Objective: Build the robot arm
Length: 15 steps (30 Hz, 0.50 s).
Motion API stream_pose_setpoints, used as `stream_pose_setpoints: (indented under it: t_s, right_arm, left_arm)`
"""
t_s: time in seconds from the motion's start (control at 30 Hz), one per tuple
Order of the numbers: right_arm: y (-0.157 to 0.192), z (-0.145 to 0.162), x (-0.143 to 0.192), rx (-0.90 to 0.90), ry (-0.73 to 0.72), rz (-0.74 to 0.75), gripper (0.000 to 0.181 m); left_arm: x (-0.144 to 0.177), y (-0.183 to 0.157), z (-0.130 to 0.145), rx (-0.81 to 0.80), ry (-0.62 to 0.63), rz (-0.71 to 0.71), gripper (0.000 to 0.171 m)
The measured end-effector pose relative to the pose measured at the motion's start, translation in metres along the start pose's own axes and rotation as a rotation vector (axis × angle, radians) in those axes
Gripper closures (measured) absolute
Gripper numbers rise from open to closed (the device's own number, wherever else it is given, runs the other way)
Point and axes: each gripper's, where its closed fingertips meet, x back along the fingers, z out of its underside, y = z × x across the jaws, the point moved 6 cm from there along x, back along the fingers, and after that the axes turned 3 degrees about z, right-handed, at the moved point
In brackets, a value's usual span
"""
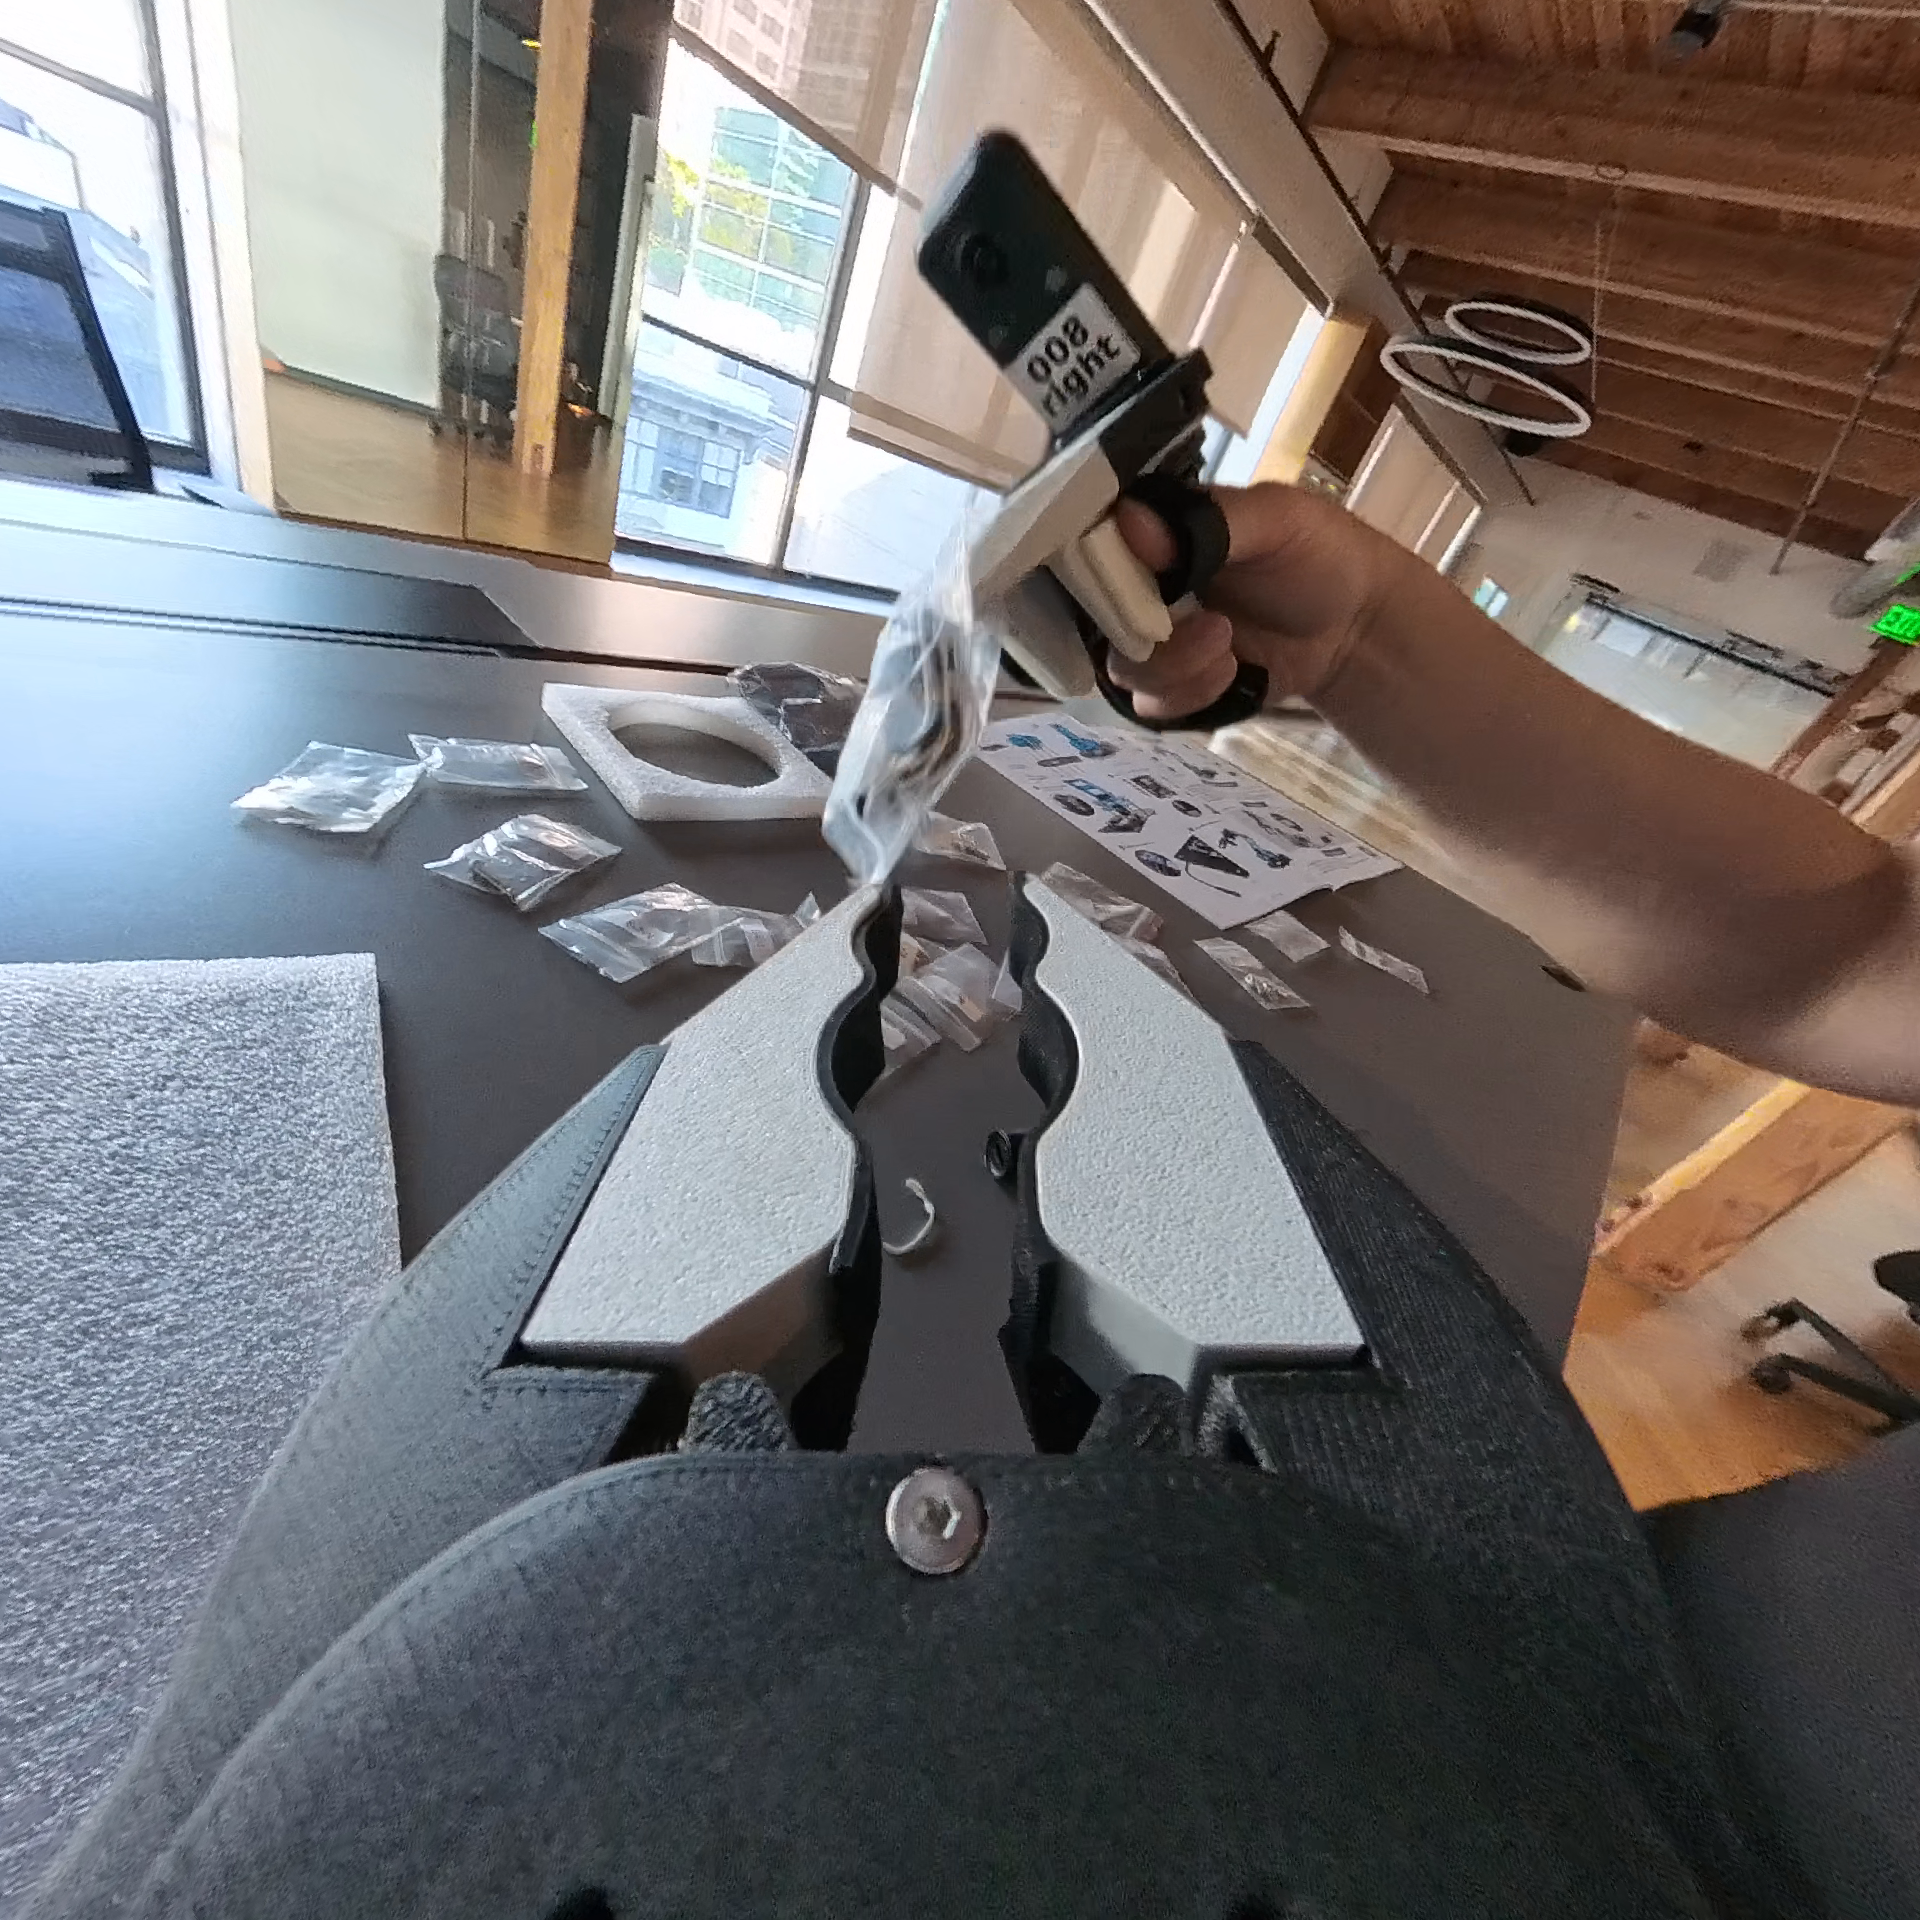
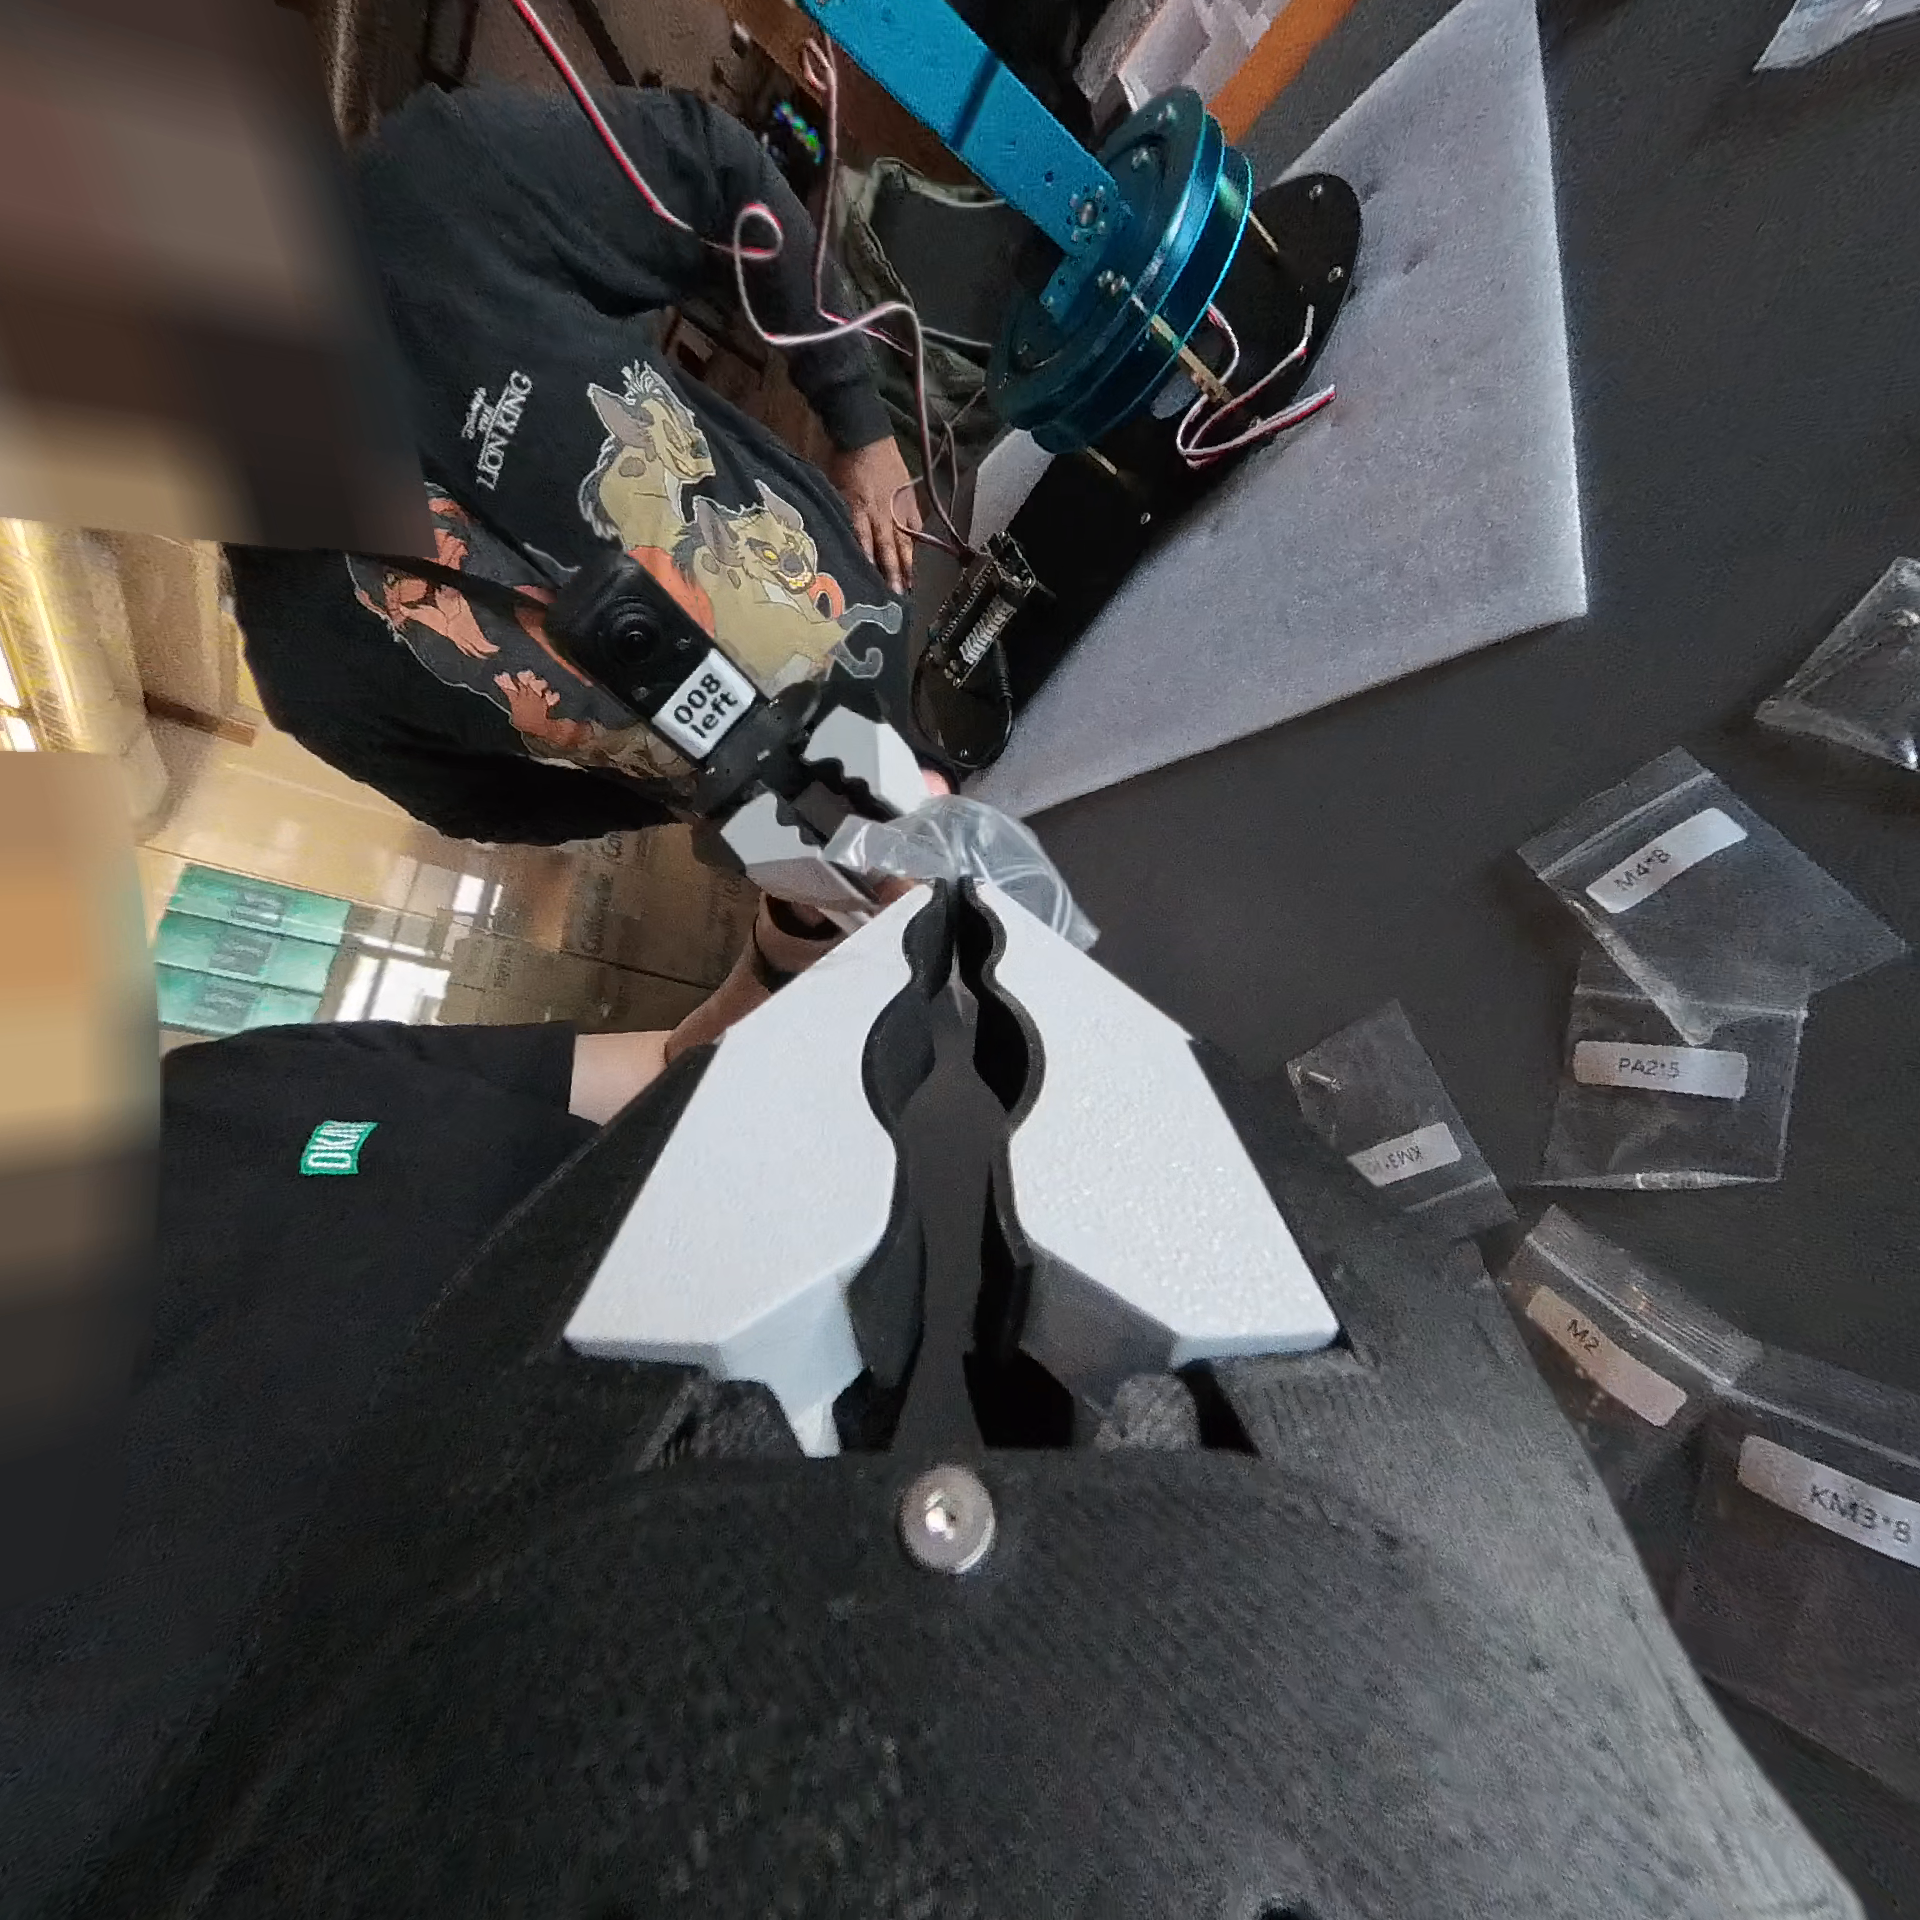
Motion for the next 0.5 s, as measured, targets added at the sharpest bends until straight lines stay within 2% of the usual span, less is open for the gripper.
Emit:
stream_pose_setpoints:
  t_s: [0.17, 0.5]
  right_arm:
    - [0.007, 0.003, 0.001, -0.054, -0.079, -0.106, 0.181]
    - [0.004, 0.001, -0.004, -0.071, -0.107, -0.129, 0.181]
  left_arm:
    - [-0.003, -0.002, -0.007, 0.037, -0.115, -0.058, 0.159]
    - [-0.013, 0.001, -0.001, 0.052, -0.15, -0.092, 0.16]
